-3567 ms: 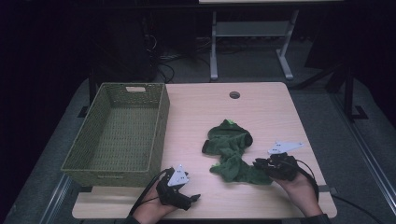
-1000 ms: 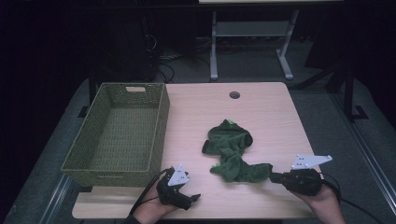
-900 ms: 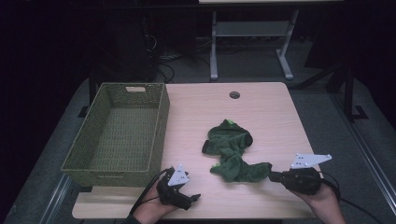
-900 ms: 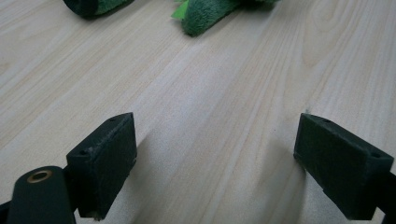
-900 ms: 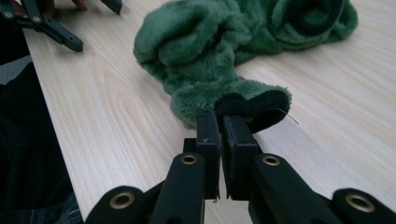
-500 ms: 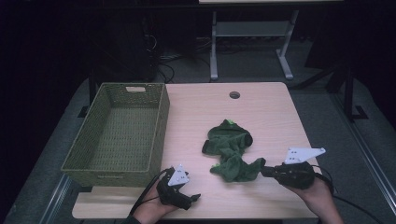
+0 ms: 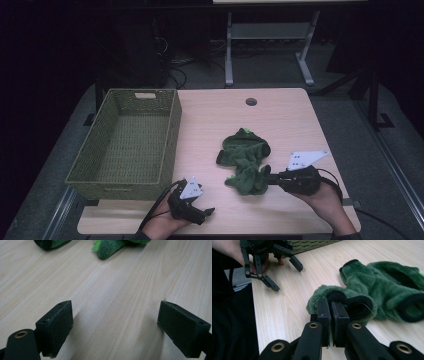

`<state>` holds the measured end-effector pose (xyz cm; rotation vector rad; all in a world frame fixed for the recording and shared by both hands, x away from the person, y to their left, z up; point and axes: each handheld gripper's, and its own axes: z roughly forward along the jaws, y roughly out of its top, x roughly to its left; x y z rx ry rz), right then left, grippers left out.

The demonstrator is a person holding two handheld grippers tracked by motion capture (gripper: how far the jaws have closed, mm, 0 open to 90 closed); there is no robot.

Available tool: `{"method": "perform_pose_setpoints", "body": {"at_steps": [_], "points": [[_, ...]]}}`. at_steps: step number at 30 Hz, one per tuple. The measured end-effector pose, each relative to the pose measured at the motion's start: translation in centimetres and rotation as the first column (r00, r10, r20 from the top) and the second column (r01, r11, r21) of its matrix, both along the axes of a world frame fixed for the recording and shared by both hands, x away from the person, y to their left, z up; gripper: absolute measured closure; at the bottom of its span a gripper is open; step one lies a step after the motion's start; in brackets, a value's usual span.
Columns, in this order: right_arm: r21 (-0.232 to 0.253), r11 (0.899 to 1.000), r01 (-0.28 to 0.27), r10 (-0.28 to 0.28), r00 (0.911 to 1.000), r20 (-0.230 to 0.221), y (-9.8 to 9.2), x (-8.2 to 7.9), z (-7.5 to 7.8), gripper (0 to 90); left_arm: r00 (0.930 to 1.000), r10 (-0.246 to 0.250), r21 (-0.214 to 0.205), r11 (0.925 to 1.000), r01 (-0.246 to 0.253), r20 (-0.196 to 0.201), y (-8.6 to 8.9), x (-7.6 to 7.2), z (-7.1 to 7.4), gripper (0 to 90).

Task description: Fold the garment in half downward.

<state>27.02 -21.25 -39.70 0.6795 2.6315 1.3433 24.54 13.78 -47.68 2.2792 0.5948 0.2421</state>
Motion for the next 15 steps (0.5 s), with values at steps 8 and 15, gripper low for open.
{"method": "perform_pose_setpoints", "body": {"at_steps": [8,15], "points": [[0.002,1.0,-0.024,0.024,0.9996,-0.017,1.7,1.5,-0.3,84.9,1.0,-0.001,0.001,1.0,0.001,0.004,0.0,0.0,0.0,12.4],[0.01,1.0,-0.028,0.028,0.9993,-0.024,2.9,2.4,-0.2,78.8,1.0,0.0,0.0,1.0,0.0,0.003,0.0,0.0,0.0,12.4]]}}
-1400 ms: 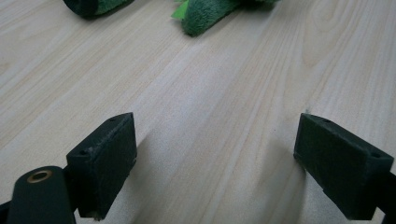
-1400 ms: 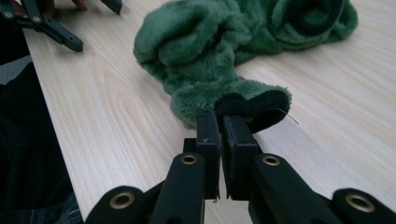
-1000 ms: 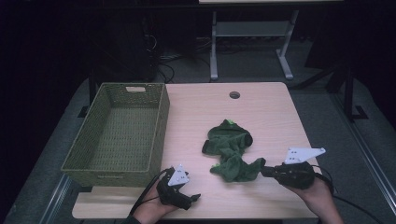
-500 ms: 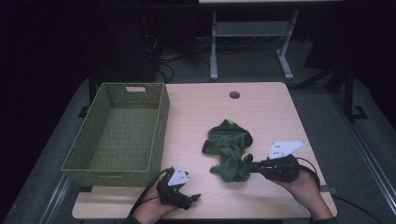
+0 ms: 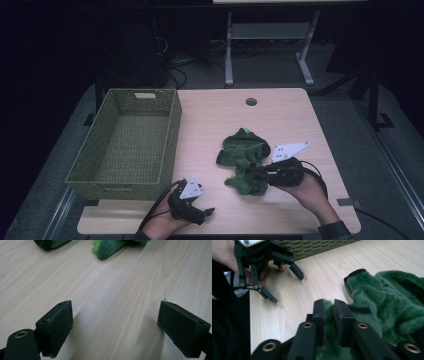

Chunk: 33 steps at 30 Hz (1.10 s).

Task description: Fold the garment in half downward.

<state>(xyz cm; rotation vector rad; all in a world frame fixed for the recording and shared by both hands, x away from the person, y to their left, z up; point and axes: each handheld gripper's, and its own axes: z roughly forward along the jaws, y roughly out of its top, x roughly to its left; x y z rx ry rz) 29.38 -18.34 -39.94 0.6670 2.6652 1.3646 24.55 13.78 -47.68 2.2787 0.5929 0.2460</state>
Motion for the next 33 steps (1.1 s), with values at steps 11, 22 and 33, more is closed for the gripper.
{"method": "perform_pose_setpoints", "body": {"at_steps": [11,22,33], "points": [[-0.002,0.995,0.096,-0.096,0.9953,-0.016,-0.6,2.1,-1.3,89.7,1.0,0.005,-0.012,0.9999,-0.005,-0.005,-0.1,0.0,-0.1,12.4],[-0.151,0.988,0.045,-0.059,0.9938,-0.094,2.2,2.8,-4.8,89.8,1.0,-0.001,-0.003,1.0,0.001,-0.002,-0.1,0.0,0.0,12.4],[-0.171,0.982,0.08,-0.111,0.9774,-0.18,2.2,3.2,-5.9,90.0,1.0,0.006,0.001,1.0,-0.006,-0.002,-0.1,0.1,0.0,12.4]]}}
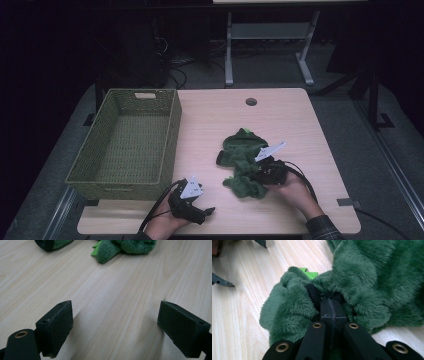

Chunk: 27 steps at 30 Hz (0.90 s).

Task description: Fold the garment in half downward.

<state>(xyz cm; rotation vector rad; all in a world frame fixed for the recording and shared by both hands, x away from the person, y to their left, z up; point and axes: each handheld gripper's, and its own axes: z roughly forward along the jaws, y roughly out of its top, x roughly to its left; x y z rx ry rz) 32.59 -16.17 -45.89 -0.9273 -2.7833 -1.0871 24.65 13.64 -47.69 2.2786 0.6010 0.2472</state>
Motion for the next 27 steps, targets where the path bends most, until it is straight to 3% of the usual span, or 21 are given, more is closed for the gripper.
{"method": "perform_pose_setpoints", "body": {"at_steps": [3,9,18,24,27], "points": [[0.002,1.0,-0.007,0.007,0.9997,0.025,-0.1,-0.2,0.2,89.7,1.0,0.002,-0.001,1.0,-0.002,0.001,-0.1,0.0,0.0,12.4],[0.05,0.999,0.015,-0.019,0.9966,0.079,-0.9,-0.5,1.4,76.0,1.0,0.006,0.0,1.0,-0.006,0.001,-0.1,0.0,0.0,12.3],[0.078,0.996,0.052,-0.059,0.9935,0.098,-1.8,-0.8,2.6,60.5,0.9998,0.02,0.006,0.9998,-0.02,-0.004,-0.5,0.0,0.1,12.3],[0.093,0.993,0.073,-0.084,0.989,0.122,-2.3,-1.0,3.3,55.4,0.9989,0.037,0.066,0.9972,-0.035,-0.029,-1.2,0.4,0.7,13.2],[0.094,0.992,0.079,-0.092,0.9855,0.143,-2.8,-0.8,3.7,53.3,0.9994,0.023,0.049,0.9986,-0.022,-0.028,-1.7,0.8,1.2,13.7]]}}
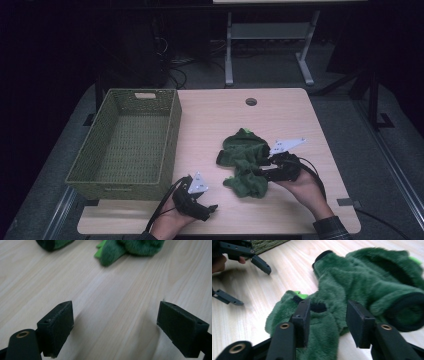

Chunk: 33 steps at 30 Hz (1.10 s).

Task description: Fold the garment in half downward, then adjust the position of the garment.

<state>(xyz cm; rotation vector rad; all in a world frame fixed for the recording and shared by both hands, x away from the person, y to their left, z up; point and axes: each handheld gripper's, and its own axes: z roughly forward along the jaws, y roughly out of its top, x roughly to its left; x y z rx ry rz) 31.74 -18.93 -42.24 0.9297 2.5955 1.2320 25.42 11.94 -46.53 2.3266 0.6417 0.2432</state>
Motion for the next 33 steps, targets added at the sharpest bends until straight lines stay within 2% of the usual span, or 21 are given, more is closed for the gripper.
{"method": "perform_pose_setpoints", "body": {"at_steps": [2,6,11,12,16,18,19,26,29,31,33], "points": [[0.014,1.0,0.013,-0.013,0.9999,0.008,-0.4,0.2,0.2,51.6,0.9999,-0.012,0.003,0.9999,0.012,0.001,-0.5,0.2,0.2,14.0],[-0.002,0.999,0.033,-0.033,0.999,0.029,-0.9,0.6,0.7,49.8,0.9998,-0.021,-0.005,0.9998,0.021,0.003,-0.9,0.9,0.9,15.5],[0.02,0.998,0.055,-0.056,0.9965,0.062,-1.8,1.1,1.3,50.0,0.9997,-0.014,-0.045,0.9989,0.015,0.022,-0.9,2.2,2.0,18.9],[0.015,0.998,0.062,-0.062,0.9965,0.055,-1.9,1.3,1.4,49.7,0.9997,-0.011,-0.051,0.9986,0.012,0.022,-0.9,2.4,2.2,19.2],[0.017,0.997,0.071,-0.072,0.9948,0.072,-2.3,1.7,1.8,49.4,0.9997,0.0,-0.075,0.9972,0.002,0.026,-1.2,3.7,3.0,20.2],[0.016,0.997,0.081,-0.082,0.9947,0.062,-2.3,2.0,2.0,49.0,0.9994,0.008,-0.078,0.9969,-0.005,0.033,-1.5,4.3,3.4,20.8],[0.02,0.997,0.078,-0.08,0.9943,0.072,-2.4,2.2,2.0,49.1,0.9993,0.009,-0.082,0.9967,-0.006,0.038,-1.7,4.6,3.6,20.8],[0.018,0.997,0.08,-0.081,0.9945,0.066,-2.1,3.1,2.2,47.9,0.9987,0.019,-0.094,0.9955,-0.014,0.047,-2.4,6.1,4.3,21.3],[0.019,0.996,0.082,-0.083,0.9943,0.067,-2.0,3.5,2.3,47.4,0.9981,0.025,-0.106,0.9942,-0.019,0.056,-2.6,7.2,4.7,21.8],[0.04,0.996,0.086,-0.089,0.9932,0.076,-2.1,3.9,2.4,47.5,0.9974,0.035,-0.11,0.9935,-0.028,0.063,-2.9,7.9,5.0,22.1],[0.037,0.995,0.093,-0.095,0.9934,0.063,-2.1,4.3,2.4,47.1,0.9968,0.039,-0.11,0.9934,-0.031,0.069,-3.2,8.6,5.3,22.4]]}}
